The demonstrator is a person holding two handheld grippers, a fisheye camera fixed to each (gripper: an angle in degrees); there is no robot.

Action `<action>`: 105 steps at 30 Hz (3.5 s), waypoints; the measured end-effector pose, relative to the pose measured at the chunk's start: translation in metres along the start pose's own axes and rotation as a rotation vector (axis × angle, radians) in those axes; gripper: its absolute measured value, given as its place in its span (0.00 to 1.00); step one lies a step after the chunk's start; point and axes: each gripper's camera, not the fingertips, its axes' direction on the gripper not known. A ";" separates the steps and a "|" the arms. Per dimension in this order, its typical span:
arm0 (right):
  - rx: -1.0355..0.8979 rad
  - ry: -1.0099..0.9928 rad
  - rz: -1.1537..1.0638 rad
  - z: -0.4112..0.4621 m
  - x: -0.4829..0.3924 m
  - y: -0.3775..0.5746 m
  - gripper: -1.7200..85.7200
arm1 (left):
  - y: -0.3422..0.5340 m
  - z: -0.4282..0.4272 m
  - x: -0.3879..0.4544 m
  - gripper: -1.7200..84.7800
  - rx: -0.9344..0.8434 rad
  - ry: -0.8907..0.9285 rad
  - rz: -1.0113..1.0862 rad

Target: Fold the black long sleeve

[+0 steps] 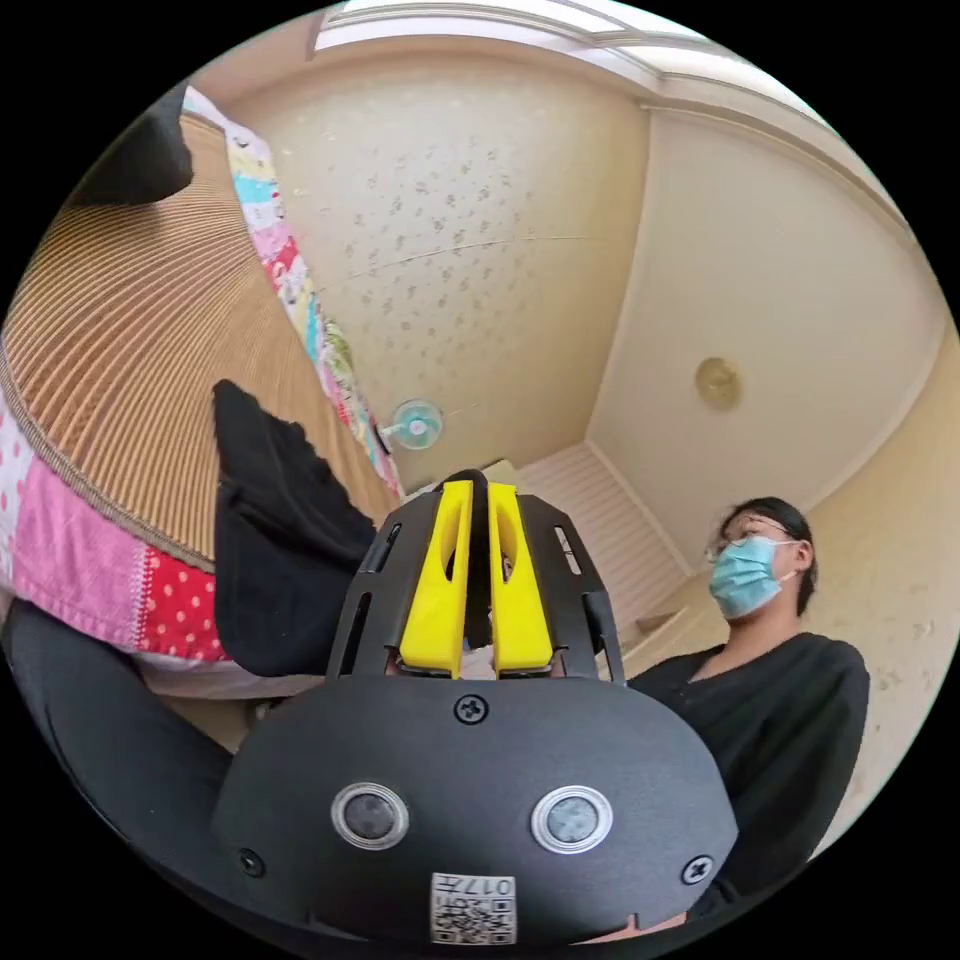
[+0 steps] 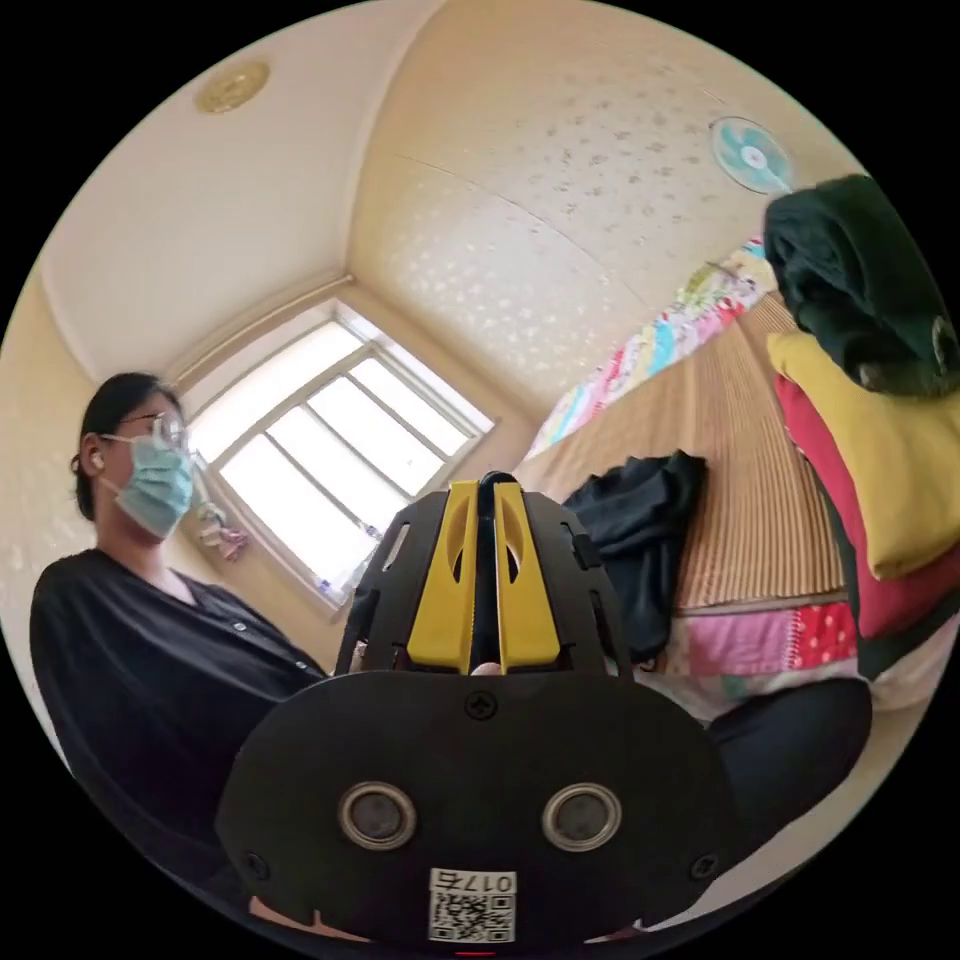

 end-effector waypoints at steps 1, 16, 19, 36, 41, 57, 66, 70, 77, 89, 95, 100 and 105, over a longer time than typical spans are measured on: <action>-0.005 0.033 0.017 0.015 0.006 -0.009 0.05 | -0.004 0.003 -0.004 0.06 0.011 -0.007 -0.017; -0.101 0.467 0.209 0.237 0.062 -0.172 0.06 | -0.146 0.130 -0.132 0.09 0.201 -0.172 -0.300; -0.200 0.557 0.163 0.266 0.063 -0.169 0.08 | -0.152 0.134 -0.123 0.12 0.188 -0.334 -0.206; -0.216 0.735 -0.244 0.305 -0.067 -0.024 0.07 | 0.000 0.152 -0.068 0.21 -0.075 -0.719 -0.125; -0.287 0.876 -0.285 0.317 -0.064 -0.008 0.04 | 0.015 0.167 -0.073 0.13 -0.056 -0.623 -0.196; -0.308 0.593 -0.016 0.258 -0.027 -0.016 0.03 | 0.011 0.468 0.093 0.08 -0.508 -0.308 0.513; -0.171 0.609 0.137 0.180 -0.003 -0.013 0.06 | 0.142 0.589 0.039 0.08 -0.913 -0.270 0.387; -0.114 0.429 0.127 0.169 -0.004 -0.022 0.12 | 0.152 0.556 0.055 0.09 -0.860 -0.360 0.474; -0.378 0.380 0.010 0.228 -0.020 -0.051 0.17 | 0.083 0.448 0.067 0.13 -0.515 -0.536 0.373; -0.347 0.631 -0.294 0.211 -0.107 -0.078 0.07 | 0.070 0.386 -0.005 0.15 -0.543 -0.607 0.096; -0.423 0.775 -0.093 0.205 -0.006 -0.050 0.07 | 0.072 0.397 -0.017 0.15 -0.567 -0.559 0.045; -0.315 0.647 -0.007 0.170 0.010 -0.062 0.12 | 0.067 0.426 -0.020 0.18 -0.626 -0.510 0.042; -0.300 0.585 -0.010 0.160 0.034 -0.089 0.23 | 0.056 0.465 -0.025 0.19 -0.667 -0.531 0.070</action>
